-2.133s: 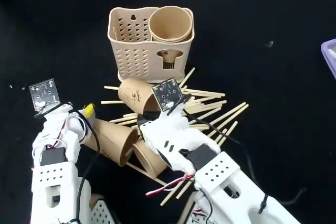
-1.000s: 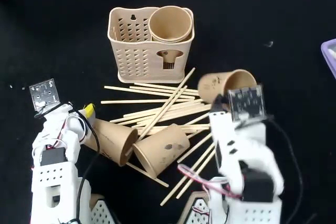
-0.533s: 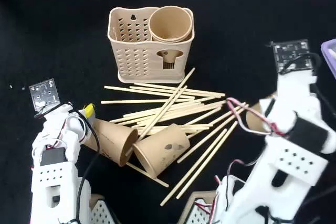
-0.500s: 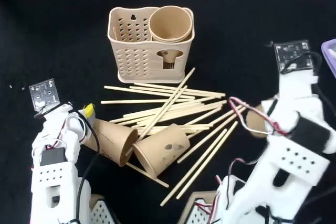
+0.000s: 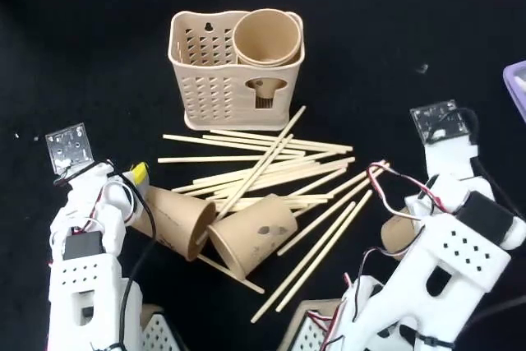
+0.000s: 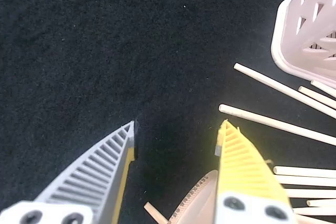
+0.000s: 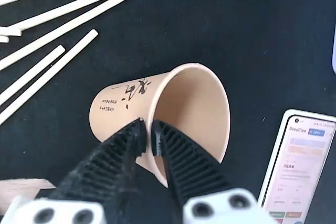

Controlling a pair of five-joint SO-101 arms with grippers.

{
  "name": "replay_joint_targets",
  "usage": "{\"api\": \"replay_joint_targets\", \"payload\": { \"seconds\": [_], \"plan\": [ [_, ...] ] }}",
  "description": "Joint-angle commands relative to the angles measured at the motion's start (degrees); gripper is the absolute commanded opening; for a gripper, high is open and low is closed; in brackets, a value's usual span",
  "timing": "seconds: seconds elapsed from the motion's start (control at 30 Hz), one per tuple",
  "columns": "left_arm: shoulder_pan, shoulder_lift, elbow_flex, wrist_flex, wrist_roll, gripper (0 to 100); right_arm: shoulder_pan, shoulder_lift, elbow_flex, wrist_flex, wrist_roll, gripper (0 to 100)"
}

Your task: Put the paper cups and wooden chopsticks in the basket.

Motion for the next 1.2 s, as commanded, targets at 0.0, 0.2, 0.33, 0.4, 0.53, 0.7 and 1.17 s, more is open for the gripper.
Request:
{"api": "replay_joint_targets", "payload": {
  "seconds": [0.0, 0.2, 0.33, 0.4, 0.53, 0.7, 1.17],
  "plan": [
    [-0.57, -0.88, -0.48, -1.05, 0.00, 25, 1.05, 0.92, 1.89, 0.79, 1.41, 1.2],
    [-0.57, -0.88, -0.48, -1.05, 0.00, 25, -2.55, 0.92, 1.98, 7.30, 1.41, 1.5],
    [-0.57, -0.88, -0.48, -1.05, -0.09, 25, -4.57, 0.92, 0.57, 10.90, 1.32, 9.0],
    [-0.57, -0.88, -0.48, -0.97, -0.09, 25, -4.57, 0.92, 0.13, 11.34, 1.32, 11.3],
    [-0.57, -0.88, -0.57, -0.97, -0.09, 25, -4.57, 0.84, -0.04, 11.16, 1.32, 0.5],
    [-0.57, -0.88, -0.66, -0.88, -0.09, 25, -3.52, 0.84, -7.08, 12.40, 1.32, 1.1],
    [-0.57, -0.88, -0.31, -0.97, -0.09, 25, -26.02, 1.71, -47.87, 14.77, -17.32, 1.1]
  ]
}}
